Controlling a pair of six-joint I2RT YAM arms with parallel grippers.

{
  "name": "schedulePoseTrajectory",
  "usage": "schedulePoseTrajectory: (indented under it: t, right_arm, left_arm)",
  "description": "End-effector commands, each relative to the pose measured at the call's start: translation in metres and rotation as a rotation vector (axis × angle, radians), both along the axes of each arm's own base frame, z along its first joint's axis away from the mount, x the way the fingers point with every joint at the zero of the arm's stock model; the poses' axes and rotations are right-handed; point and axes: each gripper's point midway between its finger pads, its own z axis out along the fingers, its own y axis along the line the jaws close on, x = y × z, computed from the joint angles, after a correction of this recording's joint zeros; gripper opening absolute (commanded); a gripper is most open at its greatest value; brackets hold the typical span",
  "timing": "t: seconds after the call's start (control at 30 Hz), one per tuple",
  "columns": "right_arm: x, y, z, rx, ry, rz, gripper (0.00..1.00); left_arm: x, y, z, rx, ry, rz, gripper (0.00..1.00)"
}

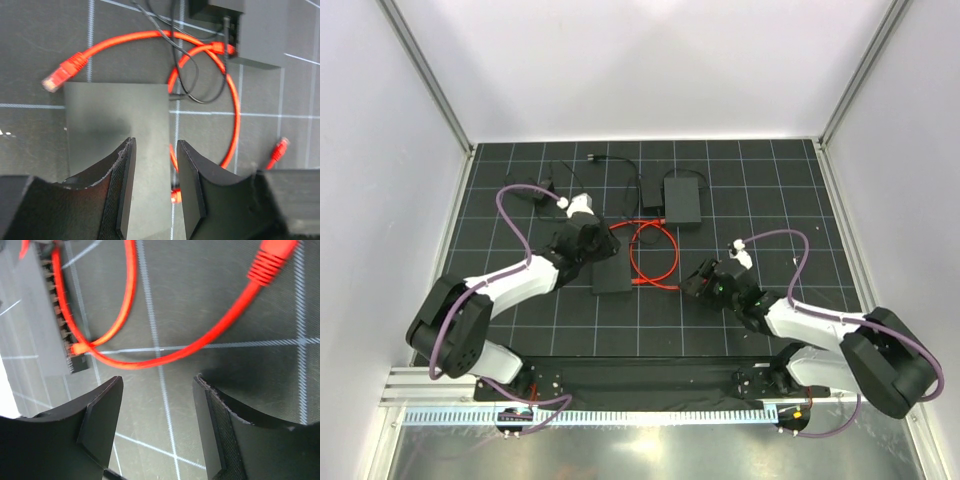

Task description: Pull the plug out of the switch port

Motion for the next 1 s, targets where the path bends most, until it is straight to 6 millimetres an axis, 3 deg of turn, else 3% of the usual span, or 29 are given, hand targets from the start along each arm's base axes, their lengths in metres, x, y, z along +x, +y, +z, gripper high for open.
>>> schedulePoseTrajectory:
  t: [0.0, 0.2, 0.3, 0.33, 0.43, 0.47, 0.53, 0.67, 0.77, 0.9, 0.97]
  right_arm:
    - [0.017, 0.0, 0.004, 0.054, -0.039, -0.107, 0.65]
    - [0.026, -0.007, -0.009, 0.053, -0.04, -0.191, 0.55]
    - [0.03, -0.007, -0.012, 0.074, -0.036, -0.228, 0.45]
    - [0.032, -0.007, -0.012, 0.084, -0.037, -0.235, 0.33]
    - [0.04, -0.002, -0.004, 0.081, -0.075, -0.22, 0.2]
    - [0.049, 0.003, 0.007, 0.09, -0.102, -0.211, 0.17]
    - [0.055, 0.0, 0.012, 0.055, -0.108, -0.222, 0.03]
    - [0.085, -0.005, 0.039, 0.001, -0.191, -0.227, 0.01]
    - [0.107, -0.012, 0.049, -0.022, -0.196, -0.227, 0.01]
    - [0.135, -0.014, 0.044, -0.038, -0.175, -0.146, 0.01]
    - [0.136, 0.004, 0.044, 0.053, -0.137, -0.019, 0.01]
  left_arm:
    - [0.007, 0.011, 0.001, 0.06, 0.016, 0.072, 0.42]
    - [0.006, 0.004, 0.002, 0.055, 0.01, 0.037, 0.43]
    - [0.006, 0.0, 0.002, 0.052, 0.004, 0.023, 0.43]
    - [0.005, -0.003, 0.002, 0.052, 0.005, 0.011, 0.43]
    - [0.005, -0.005, 0.002, 0.054, -0.003, -0.002, 0.43]
    - [0.005, -0.007, 0.003, 0.053, -0.006, -0.009, 0.43]
    - [0.005, -0.008, 0.004, 0.052, -0.013, -0.017, 0.43]
    - [0.005, -0.009, 0.005, 0.052, -0.018, -0.022, 0.43]
    - [0.005, -0.009, 0.006, 0.049, -0.025, -0.023, 0.43]
    - [0.006, -0.01, 0.007, 0.046, -0.03, -0.027, 0.43]
    - [0.005, -0.01, 0.005, 0.048, -0.027, -0.03, 0.43]
